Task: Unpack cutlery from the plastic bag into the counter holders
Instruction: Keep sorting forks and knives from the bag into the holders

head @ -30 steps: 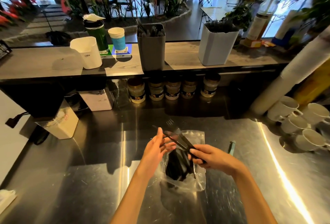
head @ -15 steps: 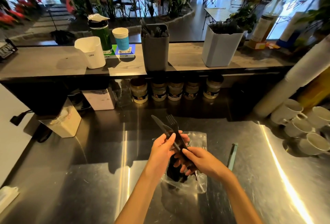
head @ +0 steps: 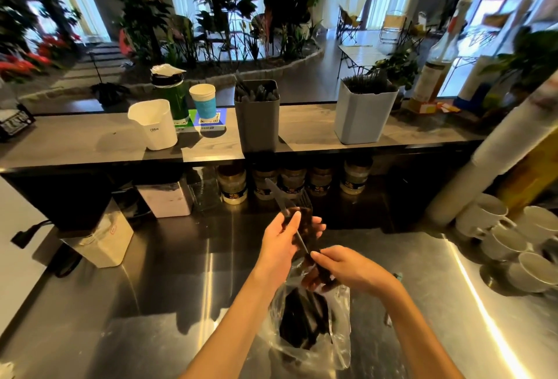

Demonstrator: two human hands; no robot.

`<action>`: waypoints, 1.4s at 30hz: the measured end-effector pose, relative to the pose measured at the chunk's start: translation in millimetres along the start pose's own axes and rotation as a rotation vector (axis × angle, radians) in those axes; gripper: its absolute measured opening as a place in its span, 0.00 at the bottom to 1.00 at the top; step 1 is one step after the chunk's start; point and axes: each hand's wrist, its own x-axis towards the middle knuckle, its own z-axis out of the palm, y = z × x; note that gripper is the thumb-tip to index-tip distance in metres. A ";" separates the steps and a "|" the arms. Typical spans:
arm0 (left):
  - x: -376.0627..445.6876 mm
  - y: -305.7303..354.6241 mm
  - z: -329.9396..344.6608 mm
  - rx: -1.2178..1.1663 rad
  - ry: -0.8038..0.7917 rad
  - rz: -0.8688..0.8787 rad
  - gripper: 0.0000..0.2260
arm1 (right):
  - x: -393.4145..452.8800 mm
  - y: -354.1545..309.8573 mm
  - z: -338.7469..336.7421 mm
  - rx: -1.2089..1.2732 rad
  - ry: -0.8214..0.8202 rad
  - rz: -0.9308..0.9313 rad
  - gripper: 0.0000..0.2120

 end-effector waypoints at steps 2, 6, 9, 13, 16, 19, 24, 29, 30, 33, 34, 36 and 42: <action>8.3 10.1 11.7 0.032 -0.030 0.026 0.11 | 4.7 -6.9 -15.3 -0.065 0.004 0.001 0.23; 29.8 38.0 34.1 0.123 -0.091 0.093 0.10 | 4.8 -28.9 -49.4 0.046 -0.016 0.004 0.19; 45.1 57.9 52.0 0.146 -0.133 0.111 0.10 | 3.6 -43.8 -74.1 0.023 -0.012 0.022 0.18; 71.1 80.9 74.6 0.175 -0.148 0.139 0.10 | 4.1 -52.8 -123.8 -0.399 0.189 0.004 0.22; 88.9 98.6 95.0 0.205 -0.141 0.147 0.08 | 5.0 -65.1 -161.3 -0.193 0.524 -0.137 0.24; 103.6 113.1 119.3 0.236 -0.176 0.145 0.07 | 11.4 -84.8 -191.5 -0.046 0.774 -0.380 0.17; 136.7 129.2 152.6 0.364 -0.286 0.260 0.09 | 17.9 -107.4 -235.0 -0.080 0.998 -0.630 0.07; 170.9 156.7 158.8 0.322 -0.171 0.315 0.08 | 20.3 -129.9 -296.9 -0.046 1.216 -0.786 0.09; 176.4 160.4 158.5 0.331 -0.130 0.316 0.08 | 23.8 -132.8 -309.5 -0.075 1.274 -0.797 0.09; 191.5 165.3 158.5 0.312 -0.072 0.277 0.10 | 41.2 -137.0 -339.2 -0.175 1.384 -0.813 0.10; 196.0 165.6 158.2 0.294 -0.078 0.255 0.10 | 48.4 -136.9 -346.7 -0.202 1.400 -0.822 0.10; 202.7 166.4 155.5 0.261 -0.108 0.215 0.11 | 63.7 -133.9 -356.9 -0.254 1.403 -0.840 0.09; 206.7 169.4 144.3 0.173 -0.222 0.093 0.14 | 122.6 -107.4 -365.0 -0.599 1.070 -0.547 0.08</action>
